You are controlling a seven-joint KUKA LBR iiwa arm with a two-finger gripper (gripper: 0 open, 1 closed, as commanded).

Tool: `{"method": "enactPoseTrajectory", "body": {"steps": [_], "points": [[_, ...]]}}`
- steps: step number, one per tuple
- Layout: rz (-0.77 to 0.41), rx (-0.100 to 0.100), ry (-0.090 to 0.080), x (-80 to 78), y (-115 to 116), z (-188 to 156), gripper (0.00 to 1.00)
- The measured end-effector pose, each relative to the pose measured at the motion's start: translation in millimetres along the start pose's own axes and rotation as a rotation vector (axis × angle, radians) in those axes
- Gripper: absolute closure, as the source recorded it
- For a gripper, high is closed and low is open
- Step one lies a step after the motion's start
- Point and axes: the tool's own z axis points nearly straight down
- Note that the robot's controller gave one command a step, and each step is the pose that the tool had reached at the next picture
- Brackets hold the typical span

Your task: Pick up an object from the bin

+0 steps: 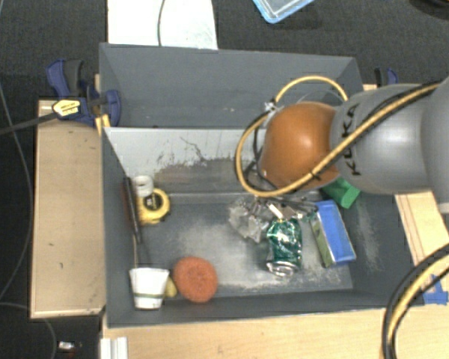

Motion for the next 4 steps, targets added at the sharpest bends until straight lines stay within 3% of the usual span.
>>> {"method": "enactPoseTrajectory", "body": {"steps": [1, 4], "points": [[0.000, 0.000, 0.000, -0.1, 0, 0, 1.00], [0.009, -0.002, 0.000, -3.0, 0, -107, 1.00]]}}
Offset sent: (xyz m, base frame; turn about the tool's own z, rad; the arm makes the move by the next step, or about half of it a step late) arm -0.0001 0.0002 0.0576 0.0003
